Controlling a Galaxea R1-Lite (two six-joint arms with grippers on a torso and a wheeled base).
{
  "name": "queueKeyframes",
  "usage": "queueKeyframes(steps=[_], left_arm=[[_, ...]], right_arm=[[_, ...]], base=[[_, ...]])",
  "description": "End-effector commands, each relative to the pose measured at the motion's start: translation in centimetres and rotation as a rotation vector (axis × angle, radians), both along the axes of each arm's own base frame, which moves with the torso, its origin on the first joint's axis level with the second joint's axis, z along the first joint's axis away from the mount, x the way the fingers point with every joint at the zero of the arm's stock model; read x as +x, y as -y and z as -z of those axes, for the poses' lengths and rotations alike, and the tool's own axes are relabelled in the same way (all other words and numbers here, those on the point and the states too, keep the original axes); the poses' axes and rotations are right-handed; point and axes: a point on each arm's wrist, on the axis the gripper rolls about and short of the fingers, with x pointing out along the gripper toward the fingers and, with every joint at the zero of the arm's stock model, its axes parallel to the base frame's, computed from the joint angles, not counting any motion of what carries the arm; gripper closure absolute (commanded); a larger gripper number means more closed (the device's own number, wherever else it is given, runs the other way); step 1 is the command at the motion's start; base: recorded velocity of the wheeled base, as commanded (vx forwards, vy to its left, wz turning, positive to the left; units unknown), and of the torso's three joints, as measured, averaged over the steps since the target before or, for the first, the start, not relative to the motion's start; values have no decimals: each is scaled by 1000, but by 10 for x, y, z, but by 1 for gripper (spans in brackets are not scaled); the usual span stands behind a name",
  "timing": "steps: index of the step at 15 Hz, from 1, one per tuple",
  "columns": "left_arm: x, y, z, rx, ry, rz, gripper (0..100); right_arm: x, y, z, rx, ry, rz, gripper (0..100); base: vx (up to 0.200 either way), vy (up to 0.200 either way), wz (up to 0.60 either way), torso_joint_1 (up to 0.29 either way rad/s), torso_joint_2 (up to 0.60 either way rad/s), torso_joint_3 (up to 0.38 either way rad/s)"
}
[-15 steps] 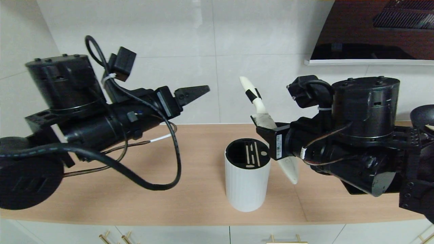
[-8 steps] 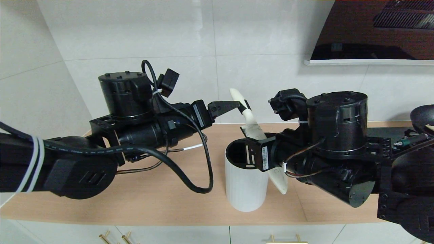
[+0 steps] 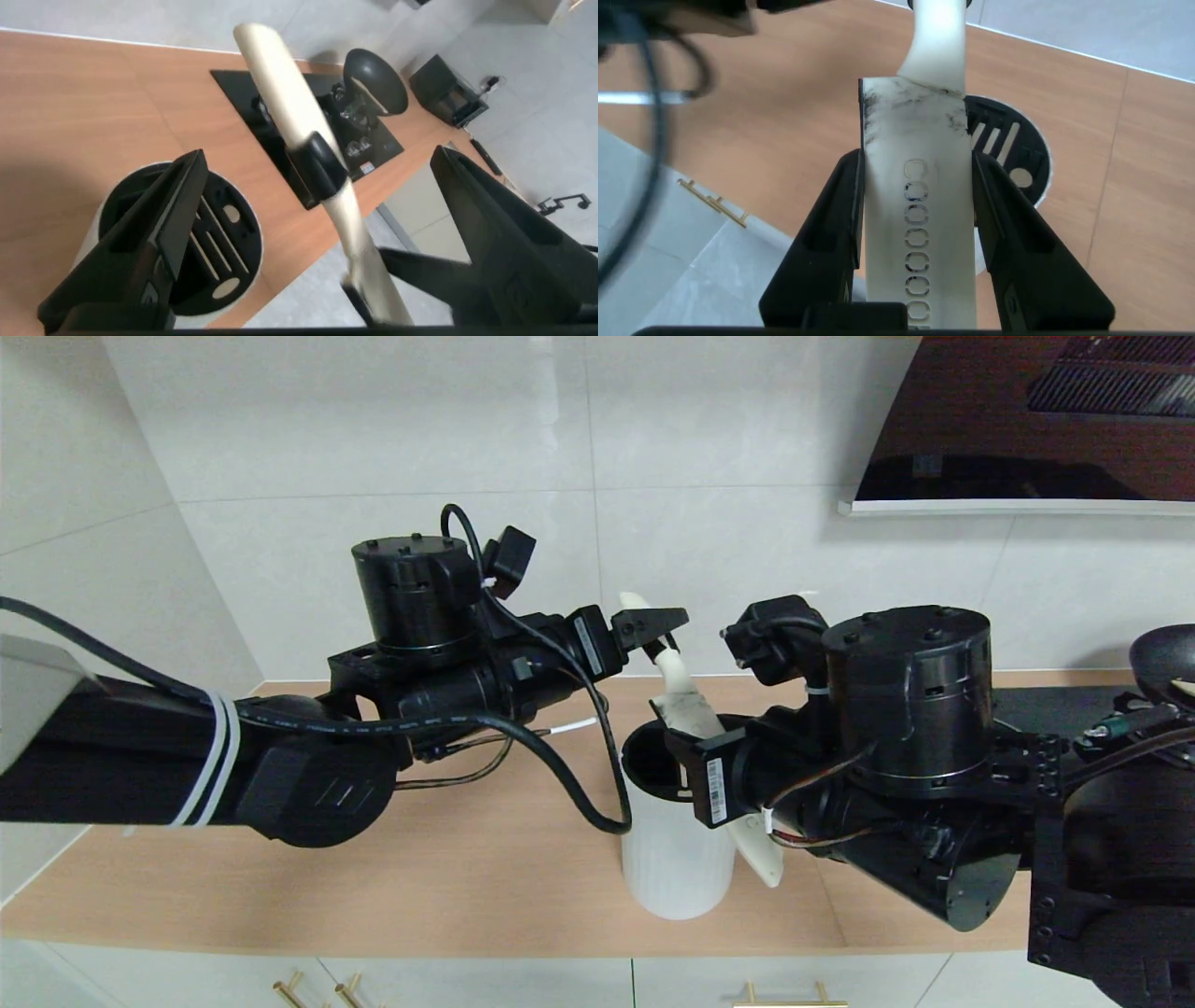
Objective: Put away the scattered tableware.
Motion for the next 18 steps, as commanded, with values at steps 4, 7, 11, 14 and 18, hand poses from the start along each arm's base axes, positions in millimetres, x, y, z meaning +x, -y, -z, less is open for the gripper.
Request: queueKeyframes(steps=[4, 7, 11, 14, 18], left_arm=[[2, 12, 8, 7, -11, 22, 0], [2, 12, 8, 7, -11, 22, 0], [3, 13, 9, 9, -14, 22, 0], [8, 15, 11, 10, -10, -8, 100], [8, 15, 10, 10, -9, -10, 100]], right_arm=[[2, -2, 4, -8, -8, 2, 100], [1, -2, 4, -1, -9, 3, 100], [1, -1, 3, 0, -9, 3, 100], [1, -1, 4, -1, -9, 3, 100], [2, -1, 3, 4, -11, 7, 100]], base=[[0, 0, 0, 0, 0, 0], [0, 0, 0, 0, 0, 0], [0, 0, 0, 0, 0, 0], [0, 0, 0, 0, 0, 0], [0, 0, 0, 0, 0, 0]])
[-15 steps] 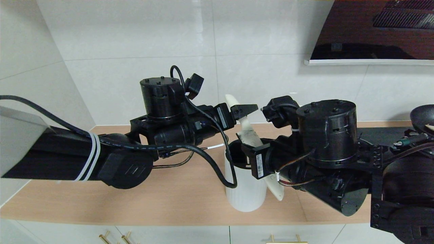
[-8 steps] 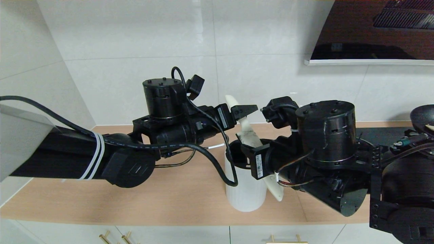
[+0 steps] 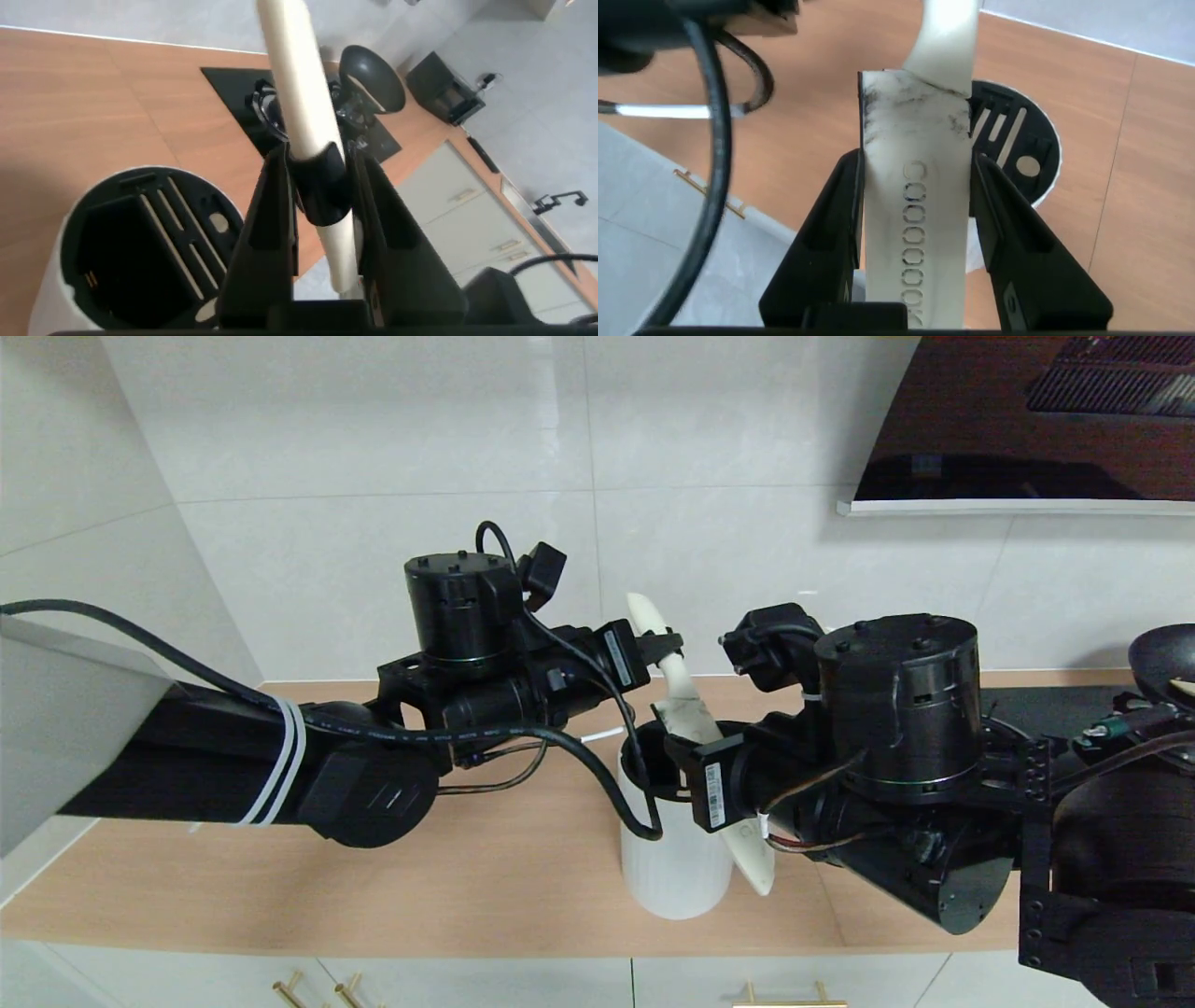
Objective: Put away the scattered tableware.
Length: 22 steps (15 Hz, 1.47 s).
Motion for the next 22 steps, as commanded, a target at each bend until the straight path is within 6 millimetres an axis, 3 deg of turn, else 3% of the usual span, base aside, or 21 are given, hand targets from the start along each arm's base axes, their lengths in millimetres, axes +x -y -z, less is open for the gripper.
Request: queueKeyframes(steps=[1, 7, 8, 11, 15, 19, 22], left_arm=[[-1, 0, -2, -3, 5, 0, 100], [-1, -1, -3, -5, 9, -1, 100], [-2, 0, -4, -8, 10, -3, 100], [-3, -1, -11, -37, 55, -18, 100], [-17, -12, -38, -76, 116, -46, 100], [-27, -37, -68, -114, 192, -109, 100], [-26, -51, -73, -41, 278, -181, 100]], right_arm=[[1, 1, -1, 5, 0, 3, 100], [2, 0, -1, 15, 2, 7, 100], [2, 0, -1, 17, 2, 6, 0], [2, 1, -4, 38, 12, 9, 0], [2, 13, -16, 79, 52, 43, 0], [1, 40, -39, 122, 103, 94, 0], [7, 55, -46, 120, 127, 141, 0]], base=[[0, 0, 0, 0, 0, 0], [0, 0, 0, 0, 0, 0], [0, 0, 0, 0, 0, 0], [0, 0, 0, 0, 0, 0], [0, 0, 0, 0, 0, 0], [0, 0, 0, 0, 0, 0], [0, 0, 0, 0, 0, 0]])
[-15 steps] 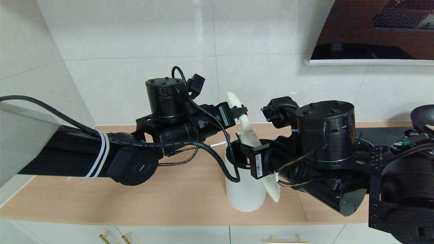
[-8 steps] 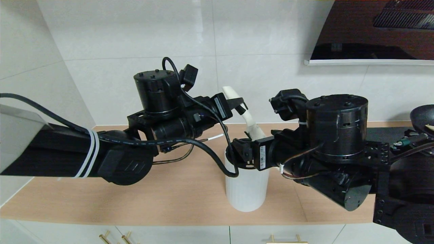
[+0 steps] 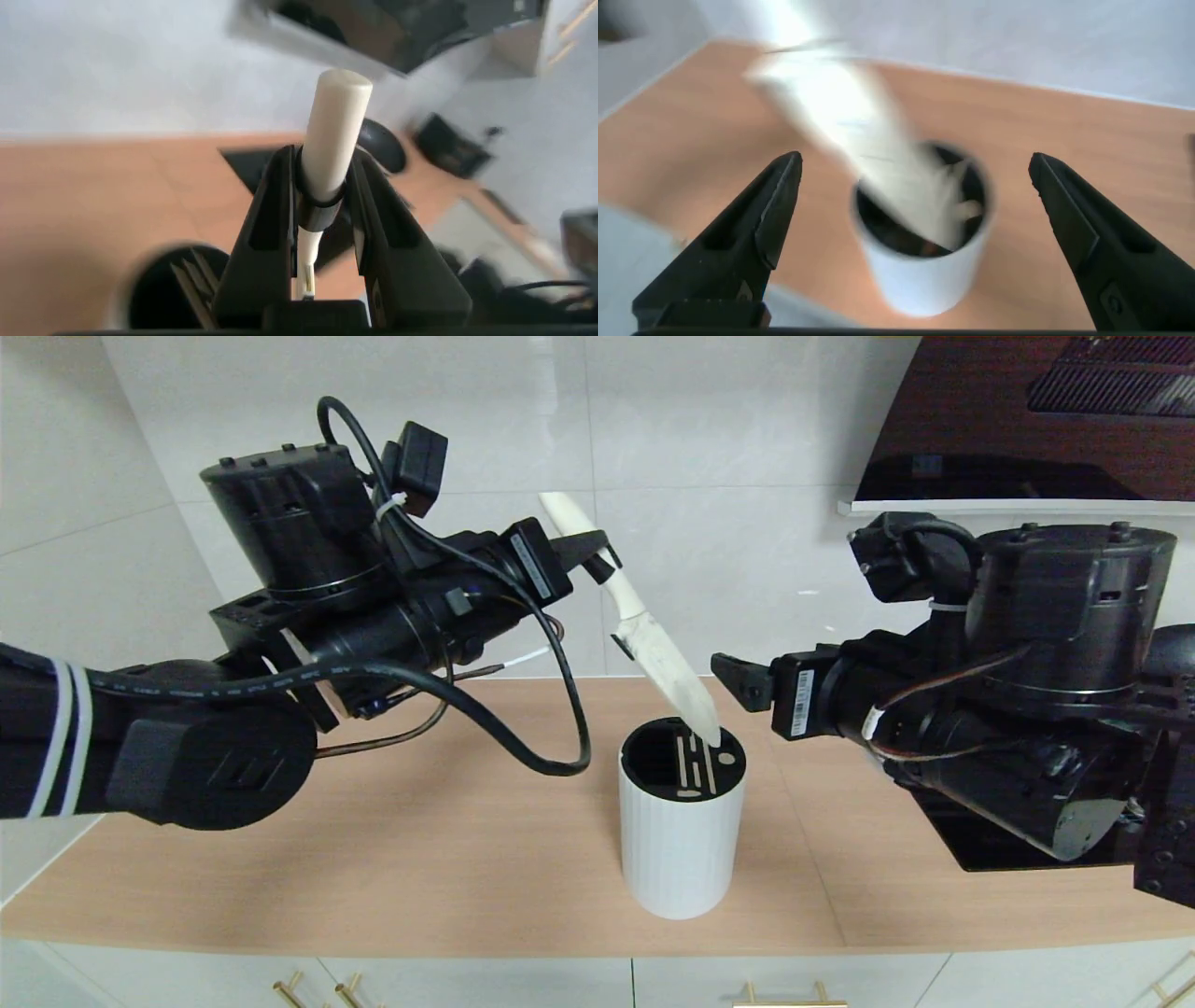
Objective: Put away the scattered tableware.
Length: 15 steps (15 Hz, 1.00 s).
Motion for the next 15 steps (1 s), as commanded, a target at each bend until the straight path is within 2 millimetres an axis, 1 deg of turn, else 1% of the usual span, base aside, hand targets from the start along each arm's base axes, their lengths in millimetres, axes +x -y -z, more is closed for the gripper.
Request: queueKeyframes(steps=[1, 3, 4, 6, 8, 9, 10, 11, 15], left_arm=[[-4, -8, -8, 31, 55, -62, 100], [-3, -9, -7, 88, 97, -118, 100], [-6, -11, -7, 135, 124, -156, 100], [-11, -11, -3, 182, 160, -157, 100], [-14, -6, 5, 232, 194, -145, 100], [-14, -5, 6, 239, 194, -143, 100], [-16, 5, 14, 257, 182, -112, 100], [-15, 8, 19, 266, 174, -106, 100], [-7, 13, 32, 292, 145, -100, 100]], right_arm=[[0, 9, -6, -2, 20, 20, 0], [1, 9, -2, -15, 12, 20, 0], [2, 8, -1, -18, 8, 20, 0], [3, 7, 1, -24, 4, 21, 0], [3, 7, 2, -25, 3, 21, 0], [3, 7, 2, -25, 3, 21, 0], [5, 6, 4, -30, -2, 21, 0], [5, 5, 4, -32, -3, 21, 0], [6, 4, 7, -39, -11, 19, 0]], base=[[0, 0, 0, 0, 0, 0], [0, 0, 0, 0, 0, 0], [0, 0, 0, 0, 0, 0], [0, 0, 0, 0, 0, 0], [0, 0, 0, 0, 0, 0], [0, 0, 0, 0, 0, 0], [0, 0, 0, 0, 0, 0], [0, 0, 0, 0, 0, 0], [0, 0, 0, 0, 0, 0]])
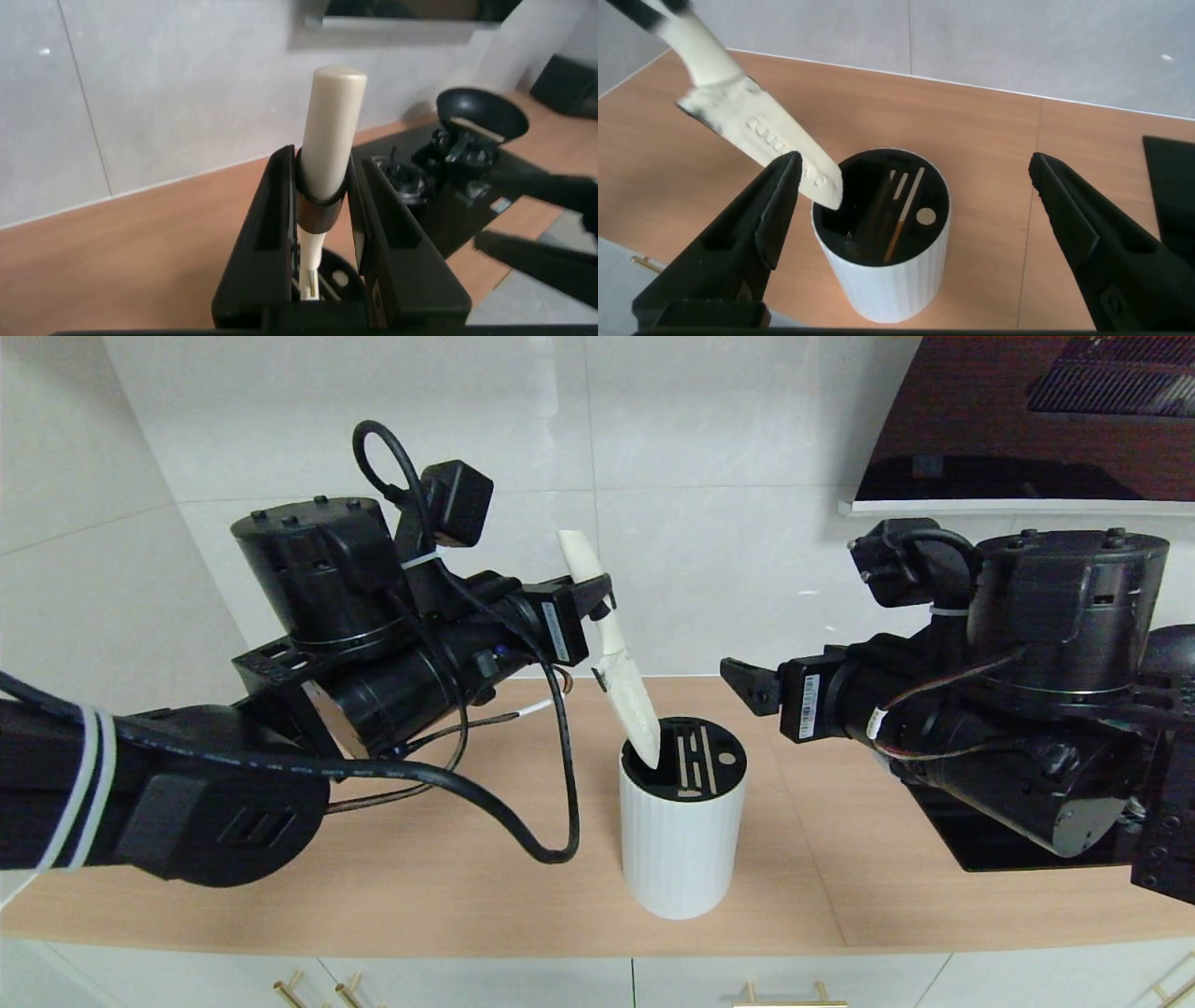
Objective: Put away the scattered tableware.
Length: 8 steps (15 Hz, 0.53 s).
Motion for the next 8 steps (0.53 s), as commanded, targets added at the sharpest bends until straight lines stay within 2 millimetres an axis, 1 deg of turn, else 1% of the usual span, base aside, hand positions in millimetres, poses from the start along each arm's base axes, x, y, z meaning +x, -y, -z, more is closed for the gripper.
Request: queueKeyframes(steps=[1, 4, 8], left_arm=[[7, 6, 13, 28, -28, 2, 100], [13, 12, 30, 95, -36, 4, 100], [15, 20, 39, 104, -48, 18, 100]], right_arm=[[2, -2, 4, -9, -9, 0, 0], [3, -3, 6, -13, -13, -2, 0], [3, -3, 6, -13, -13, -2, 0]], base=[[0, 0, 0, 0, 0, 0], [0, 0, 0, 0, 0, 0], [0, 0, 0, 0, 0, 0]])
